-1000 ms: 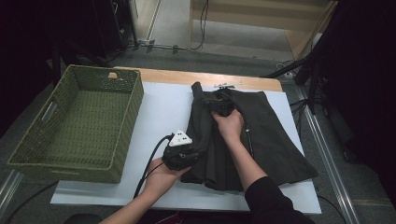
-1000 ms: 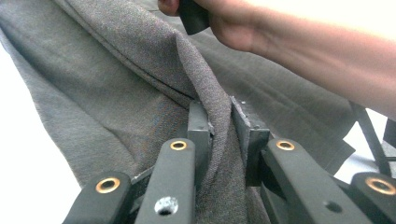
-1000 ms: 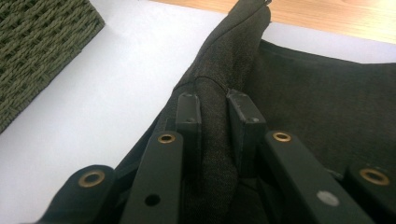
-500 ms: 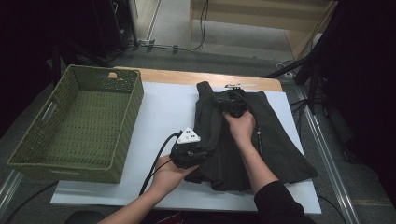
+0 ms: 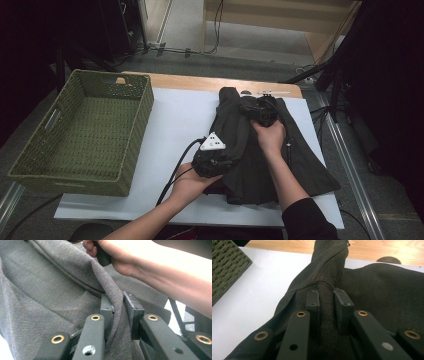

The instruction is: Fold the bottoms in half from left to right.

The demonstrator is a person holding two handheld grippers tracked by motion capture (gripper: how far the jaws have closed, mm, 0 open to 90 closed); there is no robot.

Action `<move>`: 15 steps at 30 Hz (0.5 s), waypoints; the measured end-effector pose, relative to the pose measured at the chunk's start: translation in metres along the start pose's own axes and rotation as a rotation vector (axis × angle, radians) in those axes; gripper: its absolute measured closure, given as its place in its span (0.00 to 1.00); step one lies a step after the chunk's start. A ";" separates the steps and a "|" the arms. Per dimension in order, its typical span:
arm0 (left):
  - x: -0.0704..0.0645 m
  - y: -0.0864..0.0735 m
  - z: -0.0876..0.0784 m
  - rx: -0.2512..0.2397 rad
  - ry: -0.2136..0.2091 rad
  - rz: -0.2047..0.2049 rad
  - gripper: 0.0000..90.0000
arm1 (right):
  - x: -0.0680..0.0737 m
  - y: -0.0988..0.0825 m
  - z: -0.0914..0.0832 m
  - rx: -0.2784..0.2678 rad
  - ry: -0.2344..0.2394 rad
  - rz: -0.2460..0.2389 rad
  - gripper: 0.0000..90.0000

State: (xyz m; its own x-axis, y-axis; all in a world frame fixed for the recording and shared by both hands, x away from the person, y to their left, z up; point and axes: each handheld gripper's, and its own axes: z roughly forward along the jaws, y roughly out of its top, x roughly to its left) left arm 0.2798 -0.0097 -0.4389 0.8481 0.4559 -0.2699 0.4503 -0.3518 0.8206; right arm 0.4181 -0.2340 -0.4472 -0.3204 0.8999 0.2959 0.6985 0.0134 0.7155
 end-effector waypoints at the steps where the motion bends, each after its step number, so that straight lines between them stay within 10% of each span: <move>1: -0.001 0.001 0.001 0.003 -0.005 0.000 0.88 | -0.001 0.000 -0.002 0.002 -0.001 0.002 0.83; 15: -0.013 0.017 0.020 0.018 -0.044 0.024 0.89 | -0.024 -0.004 -0.019 0.005 -0.029 0.029 0.83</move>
State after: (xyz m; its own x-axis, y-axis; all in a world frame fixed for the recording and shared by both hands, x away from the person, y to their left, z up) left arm 0.2826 -0.0381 -0.4314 0.8701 0.4111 -0.2720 0.4341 -0.3774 0.8180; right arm 0.4111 -0.2635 -0.4448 -0.2815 0.9120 0.2984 0.7107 -0.0108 0.7035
